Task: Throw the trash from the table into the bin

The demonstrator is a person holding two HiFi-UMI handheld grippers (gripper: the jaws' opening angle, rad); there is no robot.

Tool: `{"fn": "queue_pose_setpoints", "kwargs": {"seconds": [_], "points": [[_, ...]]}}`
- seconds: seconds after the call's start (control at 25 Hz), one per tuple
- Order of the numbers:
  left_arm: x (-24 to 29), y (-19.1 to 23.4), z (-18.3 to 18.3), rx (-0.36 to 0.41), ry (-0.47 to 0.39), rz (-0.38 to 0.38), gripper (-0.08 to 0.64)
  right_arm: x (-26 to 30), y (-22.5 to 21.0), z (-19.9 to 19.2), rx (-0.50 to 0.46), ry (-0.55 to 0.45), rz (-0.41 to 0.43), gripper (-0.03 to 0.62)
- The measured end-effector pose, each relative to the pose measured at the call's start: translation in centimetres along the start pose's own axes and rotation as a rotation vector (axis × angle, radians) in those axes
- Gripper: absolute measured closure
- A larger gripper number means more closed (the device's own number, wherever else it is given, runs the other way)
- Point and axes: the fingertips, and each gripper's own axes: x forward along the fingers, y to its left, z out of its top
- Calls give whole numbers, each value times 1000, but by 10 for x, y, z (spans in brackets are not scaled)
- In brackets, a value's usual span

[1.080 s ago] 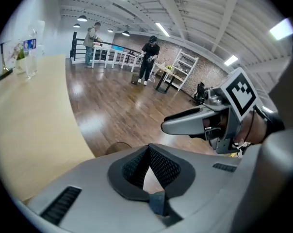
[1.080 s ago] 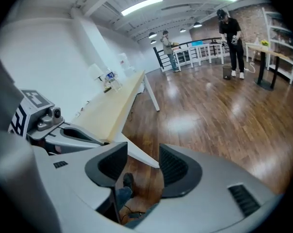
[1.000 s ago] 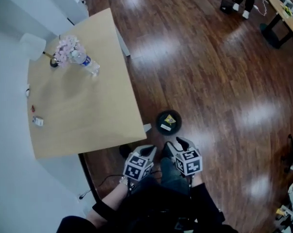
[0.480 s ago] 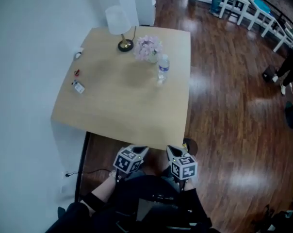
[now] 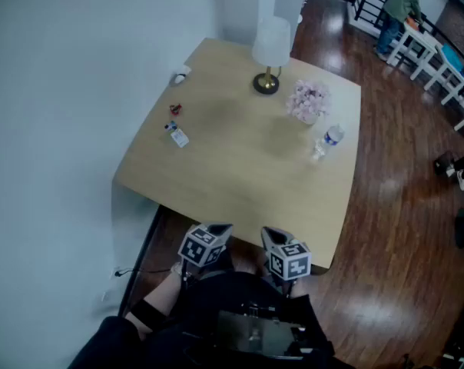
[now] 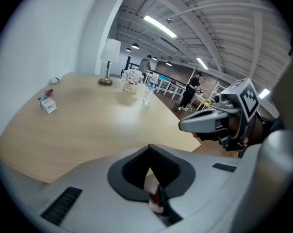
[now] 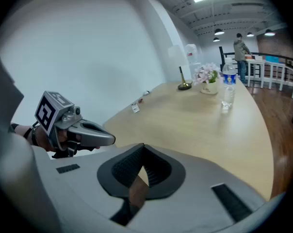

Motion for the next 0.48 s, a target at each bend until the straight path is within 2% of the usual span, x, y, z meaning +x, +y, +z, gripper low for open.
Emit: {"fn": "queue_pose_setpoints", "kwargs": {"seconds": [0.16, 0.48], "points": [[-15, 46, 2, -61, -32, 32, 557, 30, 27, 16, -83, 64, 30, 592], [-19, 101, 8, -179, -55, 132, 557, 91, 34, 55, -155, 115, 118, 592]]}}
